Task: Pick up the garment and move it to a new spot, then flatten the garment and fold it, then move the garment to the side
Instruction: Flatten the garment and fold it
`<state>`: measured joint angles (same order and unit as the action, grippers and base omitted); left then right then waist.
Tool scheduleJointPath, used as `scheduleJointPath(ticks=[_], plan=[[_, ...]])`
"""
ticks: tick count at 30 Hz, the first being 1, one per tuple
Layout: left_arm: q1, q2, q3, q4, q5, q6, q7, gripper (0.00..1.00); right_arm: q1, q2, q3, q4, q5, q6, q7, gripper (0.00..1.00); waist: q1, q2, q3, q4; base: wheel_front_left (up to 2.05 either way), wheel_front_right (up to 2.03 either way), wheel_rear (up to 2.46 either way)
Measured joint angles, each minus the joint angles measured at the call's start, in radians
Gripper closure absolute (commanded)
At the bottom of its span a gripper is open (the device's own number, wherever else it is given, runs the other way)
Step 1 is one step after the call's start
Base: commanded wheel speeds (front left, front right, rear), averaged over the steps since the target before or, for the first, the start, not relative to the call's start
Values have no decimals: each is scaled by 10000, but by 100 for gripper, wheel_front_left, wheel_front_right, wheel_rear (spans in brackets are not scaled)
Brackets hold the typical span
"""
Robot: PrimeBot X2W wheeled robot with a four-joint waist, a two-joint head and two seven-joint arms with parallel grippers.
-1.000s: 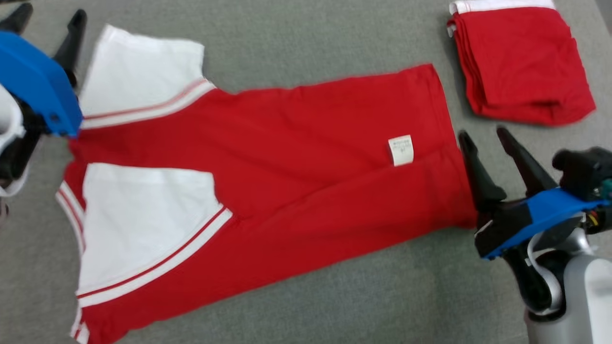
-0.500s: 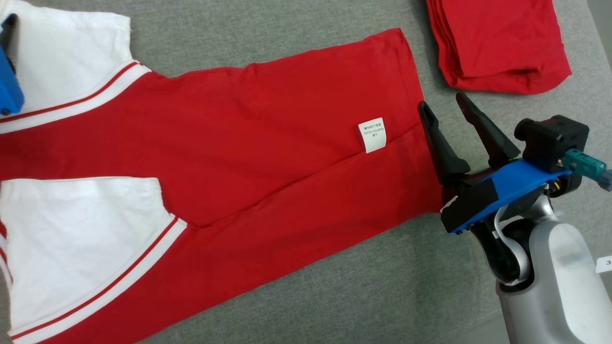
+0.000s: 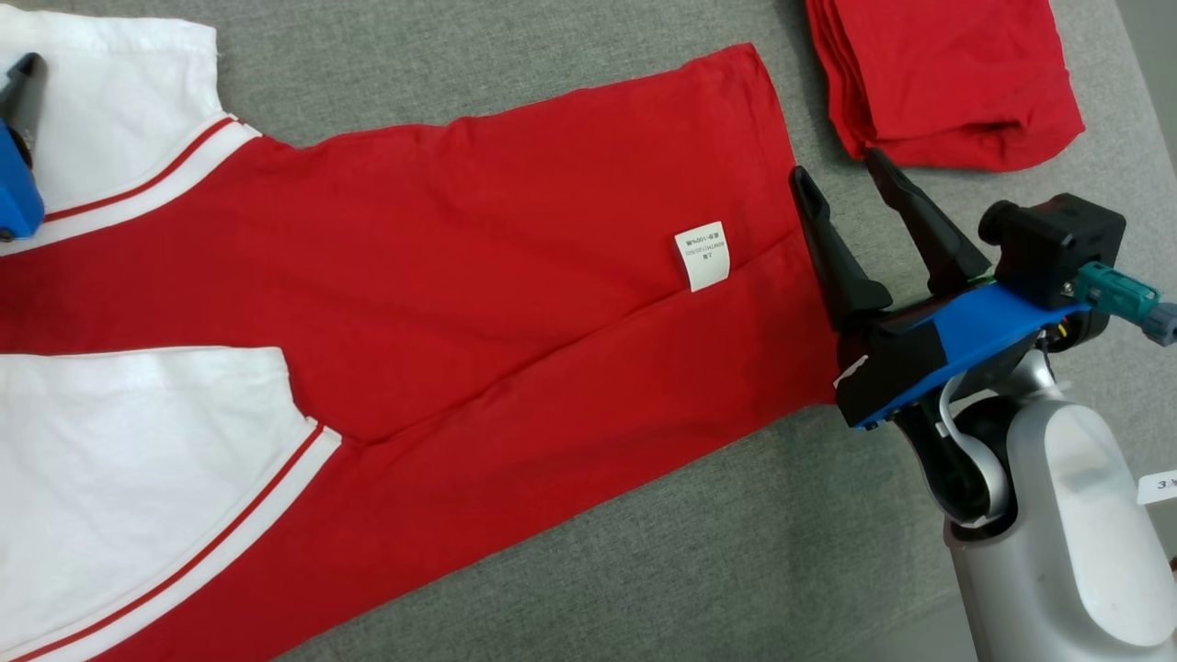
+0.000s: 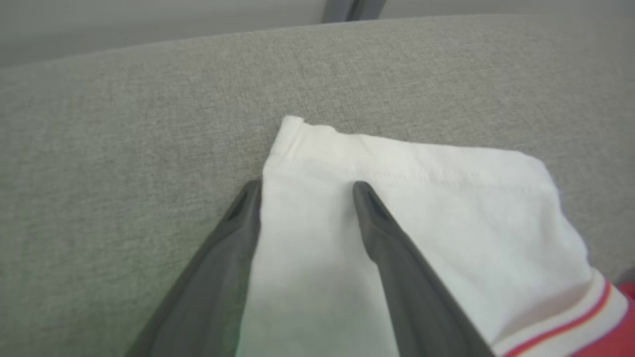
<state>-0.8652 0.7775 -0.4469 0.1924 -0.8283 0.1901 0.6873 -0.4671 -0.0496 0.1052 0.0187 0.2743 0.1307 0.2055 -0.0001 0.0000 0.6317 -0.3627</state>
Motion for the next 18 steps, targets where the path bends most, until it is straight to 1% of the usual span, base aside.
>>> scheduleJointPath(ticks=[2,3,4,6,12,18], plan=[[19,-27,-63,-150,-92,-94,79,0,-47,2,52,10,-12,0,0,0,0,0,-2,39,0,0,0],[35,-63,-90,-226,-96,-140,77,24,-71,2,65,23,-33,0,8,0,0,0,-6,67,0,0,0],[47,-111,-117,-280,-94,-142,58,60,-138,2,79,61,-86,0,50,0,0,0,-13,100,0,0,0],[81,-207,-190,-322,-38,-161,-98,100,-329,0,119,159,-167,0,142,0,1,0,-42,173,0,0,0],[176,-602,-270,-330,40,-364,-742,100,-1193,-79,332,846,-359,0,600,0,1,0,-249,540,0,0,0],[115,-1028,-403,-522,98,-686,-1404,100,-2276,-740,476,2107,-130,0,1350,0,1,0,-536,1166,0,0,0]])
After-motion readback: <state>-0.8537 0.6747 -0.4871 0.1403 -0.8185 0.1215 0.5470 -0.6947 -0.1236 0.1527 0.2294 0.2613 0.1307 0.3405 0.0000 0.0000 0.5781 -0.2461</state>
